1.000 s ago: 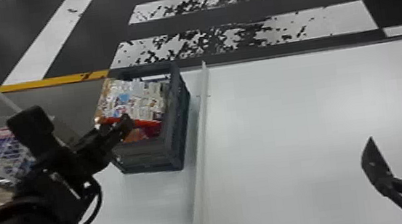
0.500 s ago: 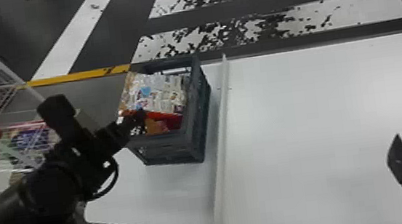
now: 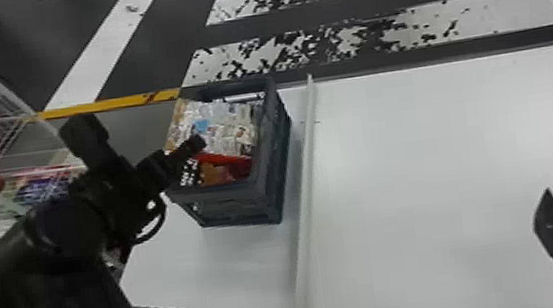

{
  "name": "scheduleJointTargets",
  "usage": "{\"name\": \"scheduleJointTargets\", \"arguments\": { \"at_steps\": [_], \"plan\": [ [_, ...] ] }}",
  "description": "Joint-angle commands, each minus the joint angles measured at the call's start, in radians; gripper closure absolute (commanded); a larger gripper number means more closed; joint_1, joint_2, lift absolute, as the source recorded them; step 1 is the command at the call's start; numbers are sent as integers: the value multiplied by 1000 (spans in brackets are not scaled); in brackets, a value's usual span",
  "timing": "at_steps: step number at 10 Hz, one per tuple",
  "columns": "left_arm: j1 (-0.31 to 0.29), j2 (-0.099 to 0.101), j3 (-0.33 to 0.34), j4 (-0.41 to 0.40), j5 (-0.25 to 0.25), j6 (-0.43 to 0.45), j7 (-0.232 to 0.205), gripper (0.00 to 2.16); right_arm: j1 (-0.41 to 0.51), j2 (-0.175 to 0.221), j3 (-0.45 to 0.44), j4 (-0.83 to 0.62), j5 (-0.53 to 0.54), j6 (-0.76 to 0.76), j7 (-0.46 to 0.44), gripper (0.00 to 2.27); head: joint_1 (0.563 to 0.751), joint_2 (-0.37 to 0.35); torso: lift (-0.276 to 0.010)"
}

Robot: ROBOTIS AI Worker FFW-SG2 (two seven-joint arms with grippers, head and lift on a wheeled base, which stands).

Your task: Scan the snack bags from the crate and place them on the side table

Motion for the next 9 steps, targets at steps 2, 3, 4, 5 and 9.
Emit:
{"name": "scheduleJointTargets", "arguments": {
  "at_steps": [2,3,4,5,9],
  "plan": [
    [-32,-3,1,69,-9,5,13,184,4,0,0,-8,1,1,0,83,695,316,-94],
    [-34,-3,1,80,-9,5,23,184,2,0,0,-9,1,10,0,83,695,316,-94],
    [-52,-3,3,107,-11,5,24,184,1,-2,0,-15,2,26,0,83,695,317,-94],
    [-71,-3,1,133,-15,2,26,184,-1,-2,2,-20,4,32,0,83,695,317,-94],
    [-98,0,0,175,-17,-23,38,448,-13,-2,0,-20,6,56,0,83,695,310,-94]
  ]
}}
